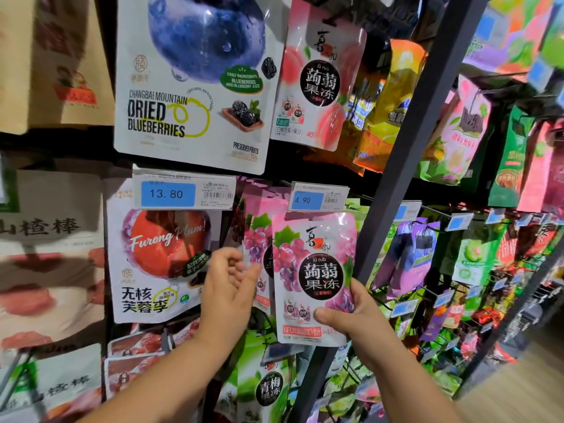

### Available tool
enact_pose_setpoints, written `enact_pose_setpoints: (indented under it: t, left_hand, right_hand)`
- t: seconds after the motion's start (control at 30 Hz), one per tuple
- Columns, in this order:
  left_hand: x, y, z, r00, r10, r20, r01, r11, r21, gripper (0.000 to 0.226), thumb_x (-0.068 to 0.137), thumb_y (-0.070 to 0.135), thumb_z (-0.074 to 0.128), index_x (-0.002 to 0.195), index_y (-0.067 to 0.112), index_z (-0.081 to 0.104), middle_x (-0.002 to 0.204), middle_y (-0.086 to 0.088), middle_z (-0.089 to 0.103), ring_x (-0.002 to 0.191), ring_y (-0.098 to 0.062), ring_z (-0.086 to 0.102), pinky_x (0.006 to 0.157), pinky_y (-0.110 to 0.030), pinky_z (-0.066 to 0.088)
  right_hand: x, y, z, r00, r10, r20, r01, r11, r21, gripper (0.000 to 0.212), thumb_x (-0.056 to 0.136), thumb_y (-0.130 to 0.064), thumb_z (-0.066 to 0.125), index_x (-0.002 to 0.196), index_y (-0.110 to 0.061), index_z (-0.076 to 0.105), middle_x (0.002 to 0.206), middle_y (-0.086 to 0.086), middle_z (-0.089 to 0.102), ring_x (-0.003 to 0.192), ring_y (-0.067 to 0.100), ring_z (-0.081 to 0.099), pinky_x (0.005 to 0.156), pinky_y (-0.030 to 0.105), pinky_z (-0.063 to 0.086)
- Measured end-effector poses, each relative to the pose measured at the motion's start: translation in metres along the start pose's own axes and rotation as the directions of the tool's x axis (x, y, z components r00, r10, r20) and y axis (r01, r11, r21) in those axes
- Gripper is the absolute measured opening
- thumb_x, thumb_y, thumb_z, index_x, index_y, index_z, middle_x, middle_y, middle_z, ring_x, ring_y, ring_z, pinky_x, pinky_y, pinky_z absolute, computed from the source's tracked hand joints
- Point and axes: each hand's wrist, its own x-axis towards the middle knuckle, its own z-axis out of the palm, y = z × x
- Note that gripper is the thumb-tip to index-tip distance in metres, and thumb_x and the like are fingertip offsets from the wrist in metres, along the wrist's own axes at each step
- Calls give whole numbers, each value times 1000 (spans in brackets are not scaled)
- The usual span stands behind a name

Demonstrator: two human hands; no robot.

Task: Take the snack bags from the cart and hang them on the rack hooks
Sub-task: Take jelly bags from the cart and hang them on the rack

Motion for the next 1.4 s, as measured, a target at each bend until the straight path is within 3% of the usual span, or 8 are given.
enact_pose_setpoints:
  t: [0.2,0.4,0.53,0.67,0.77,0.87,1.17,1.4]
  left_hand:
    - [-10,3,13,882,-228,413,213,973,84,52,72,61,69,108,38,42,106,17,61,94,6,57,77,-14,45]
    - [-12,-1,19,872,-291,394,268,957,114,67,79,54,68,134,32,37,122,21,54,113,-6,53,90,-22,44]
    - [-8,-3,19,868,-316,383,307,948,86,46,82,45,68,120,42,43,120,18,60,109,-2,56,88,-20,44]
    - [-1,-7,18,879,-308,365,288,951,108,38,83,41,69,111,43,44,113,22,61,101,4,56,75,-7,40]
    - [3,-14,19,885,-309,350,280,951,131,44,82,43,69,120,36,47,116,16,62,107,-6,57,77,-14,41]
    - [7,-22,20,878,-329,349,305,944,123,47,83,43,68,124,35,47,118,14,61,108,-7,56,85,-23,42]
    - [29,-44,25,879,-330,343,292,943,161,41,86,36,68,119,37,44,105,24,57,94,6,54,70,-3,39]
    - [53,-59,30,867,-392,308,322,912,254,60,87,42,64,140,28,38,123,7,59,110,-14,56,86,-24,41]
  right_hand:
    - [12,1,14,999,-30,44,28,999,36,88,42,-23,96,120,-12,56,112,12,72,105,31,68,92,49,54]
    - [21,6,16,999,-35,39,33,999,41,59,65,-12,85,117,-11,57,110,9,73,104,26,69,88,37,56]
    - [30,7,20,998,11,-66,-16,997,-73,31,86,-45,64,104,-20,62,97,-1,72,94,15,67,91,40,52]
    - [43,15,20,990,67,-127,-84,988,-128,71,77,-80,49,130,-34,57,136,-5,59,125,14,56,110,45,40]
    - [46,10,26,991,57,-124,-75,987,-142,49,97,-56,41,137,-30,49,135,-15,48,129,10,45,110,33,33]
    - [54,10,28,988,66,-137,-95,972,-216,24,102,-47,36,116,-38,53,123,-13,56,120,10,50,105,33,37]
    - [87,19,35,987,49,-154,-97,942,-321,37,100,-52,33,124,-33,54,128,-4,58,121,15,52,102,35,40]
    - [110,10,46,958,122,-260,-216,901,-375,39,105,-32,35,131,-8,50,124,6,59,106,21,54,86,32,44]
